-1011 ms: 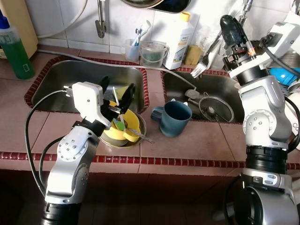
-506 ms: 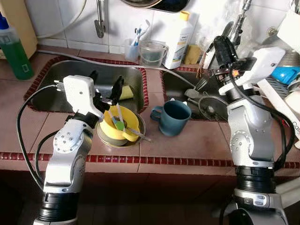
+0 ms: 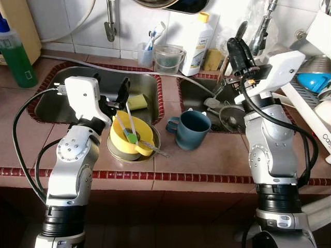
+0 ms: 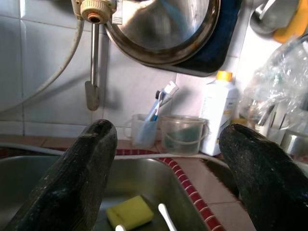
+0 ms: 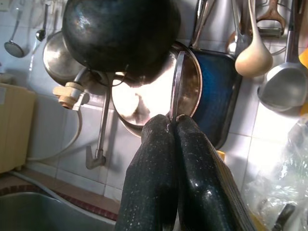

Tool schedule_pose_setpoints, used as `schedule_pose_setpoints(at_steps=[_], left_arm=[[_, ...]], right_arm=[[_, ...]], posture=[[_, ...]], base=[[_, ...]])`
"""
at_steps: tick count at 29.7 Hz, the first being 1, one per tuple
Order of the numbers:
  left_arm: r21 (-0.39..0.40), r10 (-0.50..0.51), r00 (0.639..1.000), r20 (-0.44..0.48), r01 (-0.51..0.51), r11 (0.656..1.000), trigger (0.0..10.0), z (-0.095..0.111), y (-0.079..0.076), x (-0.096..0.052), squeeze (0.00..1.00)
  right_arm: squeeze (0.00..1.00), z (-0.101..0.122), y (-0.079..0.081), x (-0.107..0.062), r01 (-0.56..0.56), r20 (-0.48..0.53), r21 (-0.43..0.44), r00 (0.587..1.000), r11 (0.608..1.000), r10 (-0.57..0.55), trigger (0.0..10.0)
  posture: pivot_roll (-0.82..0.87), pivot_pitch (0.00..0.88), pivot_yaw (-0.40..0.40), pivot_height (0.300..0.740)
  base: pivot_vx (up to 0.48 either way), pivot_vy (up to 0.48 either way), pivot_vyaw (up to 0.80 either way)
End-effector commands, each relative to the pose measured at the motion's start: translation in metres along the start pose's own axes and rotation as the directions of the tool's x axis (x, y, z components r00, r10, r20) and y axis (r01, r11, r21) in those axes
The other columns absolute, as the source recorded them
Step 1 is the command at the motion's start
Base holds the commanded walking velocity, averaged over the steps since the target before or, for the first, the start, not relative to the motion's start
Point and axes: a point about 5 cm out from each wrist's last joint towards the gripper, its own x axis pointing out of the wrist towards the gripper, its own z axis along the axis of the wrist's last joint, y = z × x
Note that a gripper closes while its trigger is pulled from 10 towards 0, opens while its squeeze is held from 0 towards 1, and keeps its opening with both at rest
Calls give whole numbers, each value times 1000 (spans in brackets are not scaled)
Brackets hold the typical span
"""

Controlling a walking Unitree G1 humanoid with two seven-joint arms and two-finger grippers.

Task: Kitchen organization

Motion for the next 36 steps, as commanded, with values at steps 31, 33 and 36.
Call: schedule_pose_setpoints(at_steps=[31, 33, 36], left_arm=[[20, 83, 996, -34, -82, 996, 10000, 4, 7, 4, 0], [19, 82, 996, -34, -82, 996, 10000, 4, 7, 4, 0], [17, 83, 996, -33, -82, 996, 10000, 4, 7, 4, 0]], right_arm=[[0, 12, 23, 3, -76, 52, 22, 996, 997, 75, 10000], [0, 12, 22, 3, -75, 52, 19, 996, 997, 74, 10000], [0, 13, 21, 3, -74, 53, 17, 996, 997, 73, 10000]], posture=[[-154, 76, -94, 740], [-154, 76, -94, 740], [-155, 77, -95, 740]], base=[[17, 0, 0], [311, 0, 0], [427, 0, 0]])
